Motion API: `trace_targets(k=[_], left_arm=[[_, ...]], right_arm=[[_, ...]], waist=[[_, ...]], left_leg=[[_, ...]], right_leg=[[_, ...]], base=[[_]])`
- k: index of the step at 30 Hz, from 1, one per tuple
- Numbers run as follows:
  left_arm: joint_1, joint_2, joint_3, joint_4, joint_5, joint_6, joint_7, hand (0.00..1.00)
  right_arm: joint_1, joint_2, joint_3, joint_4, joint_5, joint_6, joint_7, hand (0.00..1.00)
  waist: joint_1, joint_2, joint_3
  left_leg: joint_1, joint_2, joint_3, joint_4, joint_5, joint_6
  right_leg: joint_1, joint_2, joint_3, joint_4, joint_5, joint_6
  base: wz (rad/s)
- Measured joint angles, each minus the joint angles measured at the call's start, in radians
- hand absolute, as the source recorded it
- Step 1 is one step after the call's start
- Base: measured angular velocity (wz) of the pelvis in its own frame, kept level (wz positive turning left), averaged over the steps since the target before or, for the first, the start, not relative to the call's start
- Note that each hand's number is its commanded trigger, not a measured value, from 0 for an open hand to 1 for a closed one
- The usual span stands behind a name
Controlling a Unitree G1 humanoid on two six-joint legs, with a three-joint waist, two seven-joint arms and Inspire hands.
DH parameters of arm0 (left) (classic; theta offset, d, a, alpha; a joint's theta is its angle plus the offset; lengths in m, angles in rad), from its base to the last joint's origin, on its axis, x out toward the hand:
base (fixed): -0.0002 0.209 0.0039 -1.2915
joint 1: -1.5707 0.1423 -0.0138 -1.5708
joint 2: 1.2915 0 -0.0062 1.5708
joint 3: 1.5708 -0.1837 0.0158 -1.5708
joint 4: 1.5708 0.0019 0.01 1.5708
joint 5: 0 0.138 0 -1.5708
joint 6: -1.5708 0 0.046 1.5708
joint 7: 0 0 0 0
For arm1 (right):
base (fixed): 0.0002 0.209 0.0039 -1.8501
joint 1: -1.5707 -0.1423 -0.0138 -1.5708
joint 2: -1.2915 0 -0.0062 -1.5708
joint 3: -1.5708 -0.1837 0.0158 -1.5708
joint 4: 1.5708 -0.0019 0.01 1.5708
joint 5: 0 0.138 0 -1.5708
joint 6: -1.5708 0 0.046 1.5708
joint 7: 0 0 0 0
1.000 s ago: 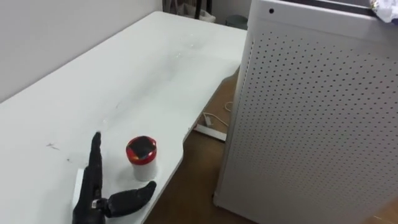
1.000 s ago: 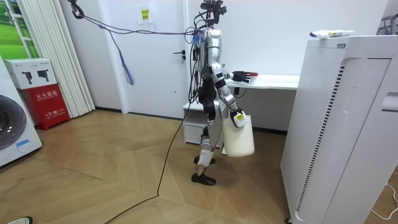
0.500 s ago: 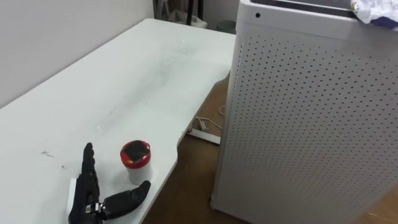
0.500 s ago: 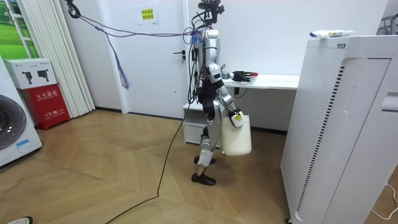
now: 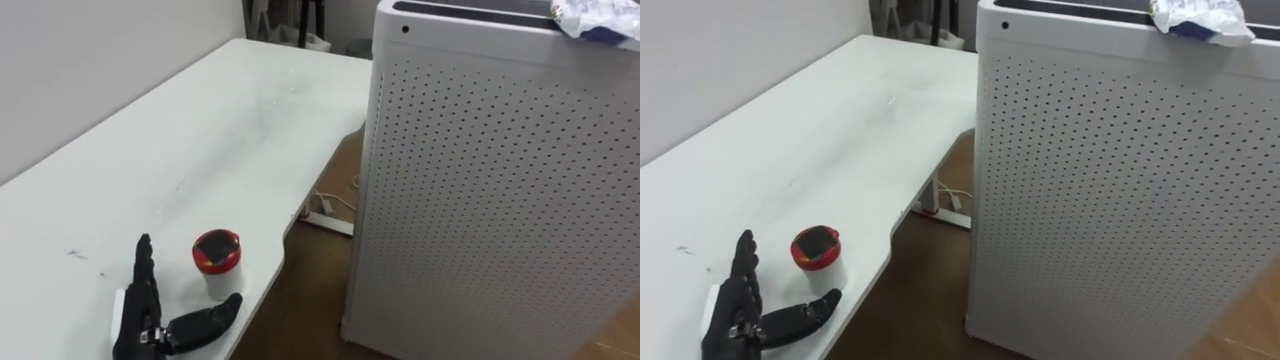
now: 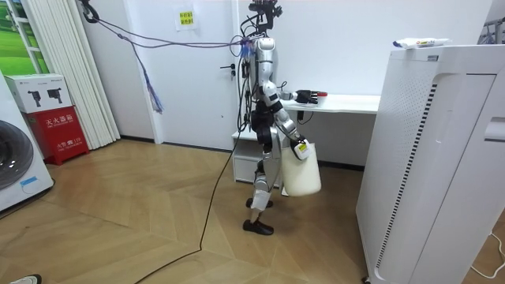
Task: Pick garbage
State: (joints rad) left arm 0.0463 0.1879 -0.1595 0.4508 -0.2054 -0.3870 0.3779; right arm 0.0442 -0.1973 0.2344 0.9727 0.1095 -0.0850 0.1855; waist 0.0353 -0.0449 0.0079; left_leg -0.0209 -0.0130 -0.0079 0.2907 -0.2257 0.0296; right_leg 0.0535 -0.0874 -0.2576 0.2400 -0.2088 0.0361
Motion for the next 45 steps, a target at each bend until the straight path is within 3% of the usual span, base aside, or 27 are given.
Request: trace_targets(k=[2, 5, 6, 9, 15, 20, 21, 23, 27, 31, 38, 42, 45], left_arm=[[-0.014, -0.001, 0.001, 0.002, 0.000, 0.016, 0.012, 0.00], [-0.056, -0.006, -0.001, 0.020, -0.001, 0.039, 0.032, 0.00], [-0.071, -0.007, 0.000, 0.021, -0.003, 0.049, 0.039, 0.00], [-0.093, -0.007, 0.003, 0.021, -0.008, 0.064, 0.059, 0.00], [-0.120, -0.007, -0.001, 0.021, -0.059, 0.069, 0.070, 0.00], [-0.140, -0.003, 0.001, 0.021, -0.078, 0.099, 0.087, 0.00], [-0.142, -0.001, 0.001, 0.021, -0.080, 0.105, 0.088, 0.53], [-0.142, 0.001, 0.001, 0.023, -0.100, 0.107, 0.093, 1.00], [-0.190, -0.012, 0.002, 0.087, -0.117, 0.107, 0.113, 1.00], [-0.225, -0.004, 0.028, 0.159, -0.119, 0.114, 0.121, 1.00], [-0.257, 0.003, 0.040, 0.173, -0.198, 0.144, 0.119, 1.00], [-0.264, -0.009, 0.024, 0.163, -0.195, 0.165, 0.074, 1.00], [-0.281, -0.028, -0.017, 0.157, -0.193, 0.171, 0.026, 1.00]], right_arm=[[-0.001, 0.000, -0.001, -0.006, -0.005, 0.000, -0.002, 1.00], [-0.002, 0.002, 0.001, -0.006, -0.005, 0.000, 0.000, 1.00], [-0.005, 0.005, 0.001, -0.006, -0.005, 0.001, -0.001, 1.00], [-0.003, 0.009, 0.001, -0.006, -0.005, 0.005, 0.000, 1.00], [-0.002, 0.009, 0.001, -0.005, -0.005, 0.016, 0.003, 1.00], [0.000, 0.011, 0.001, -0.005, -0.005, 0.021, 0.010, 1.00], [0.001, 0.011, 0.001, -0.005, -0.004, 0.022, 0.010, 1.00], [0.002, 0.011, 0.002, -0.005, -0.002, 0.022, 0.010, 1.00], [0.004, 0.010, 0.018, -0.005, -0.002, 0.023, 0.001, 1.00], [0.004, 0.011, 0.022, -0.005, 0.001, 0.034, 0.003, 1.00], [0.002, 0.011, 0.022, -0.005, 0.001, 0.056, -0.001, 1.00], [-0.002, 0.010, 0.029, -0.007, 0.003, 0.060, -0.002, 1.00], [-0.012, 0.012, 0.030, -0.007, 0.003, 0.060, 0.000, 1.00]], waist=[[-0.006, 0.001, 0.0007], [-0.015, 0.006, 0.0058], [-0.020, 0.004, 0.0113], [-0.032, 0.002, 0.0141], [-0.036, 0.006, 0.0102], [-0.065, 0.011, 0.0077], [-0.070, 0.012, 0.0076], [-0.074, 0.014, 0.0083], [-0.077, 0.022, 0.0081], [-0.079, 0.025, 0.0085], [-0.080, 0.032, 0.0071], [-0.082, 0.039, 0.0008], [-0.084, 0.039, 0.0009]], left_leg=[[-0.002, 0.001, -0.001, 0.000, 0.000, 0.000], [-0.004, 0.002, 0.000, 0.000, 0.000, -0.001], [-0.005, 0.002, 0.000, 0.000, 0.002, -0.001], [-0.010, 0.002, 0.002, -0.001, 0.002, -0.002], [-0.020, 0.002, 0.005, 0.002, 0.007, -0.001], [-0.017, 0.001, 0.011, 0.002, 0.007, 0.000], [-0.015, 0.002, 0.014, 0.001, 0.007, 0.000], [-0.007, 0.003, 0.022, -0.001, 0.007, 0.000], [0.007, 0.002, 0.035, -0.025, 0.011, 0.005], [0.026, 0.001, 0.035, -0.041, 0.015, 0.005], [0.022, 0.001, 0.038, -0.042, 0.016, 0.005], [0.015, 0.000, 0.039, -0.040, 0.016, 0.006], [0.012, 0.001, 0.047, -0.037, 0.018, 0.006]], right_leg=[[-0.001, 0.001, -0.002, 0.002, 0.001, -0.001], [-0.001, 0.001, -0.006, 0.007, 0.002, -0.003], [-0.003, 0.001, -0.006, 0.009, 0.002, -0.004], [-0.006, 0.002, -0.004, 0.008, 0.003, -0.005], [-0.019, 0.002, 0.005, 0.000, 0.006, -0.004], [-0.016, 0.001, 0.012, -0.002, 0.006, -0.003], [-0.016, 0.001, 0.015, -0.002, 0.007, -0.003], [-0.014, 0.001, 0.025, -0.002, 0.008, -0.002], [-0.013, 0.000, 0.038, -0.001, 0.015, 0.001], [0.000, 0.000, 0.045, -0.002, 0.016, 0.001], [-0.004, 0.000, 0.045, -0.003, 0.016, 0.001], [-0.013, -0.002, 0.037, -0.003, 0.016, 0.001], [-0.018, -0.002, 0.040, -0.003, 0.016, 0.001]], base=[[0.00], [0.02], [0.00], [0.00], [0.00], [-0.02], [-0.10], [-0.14], [-0.08], [-0.03], [0.00], [0.00], [-0.05]])
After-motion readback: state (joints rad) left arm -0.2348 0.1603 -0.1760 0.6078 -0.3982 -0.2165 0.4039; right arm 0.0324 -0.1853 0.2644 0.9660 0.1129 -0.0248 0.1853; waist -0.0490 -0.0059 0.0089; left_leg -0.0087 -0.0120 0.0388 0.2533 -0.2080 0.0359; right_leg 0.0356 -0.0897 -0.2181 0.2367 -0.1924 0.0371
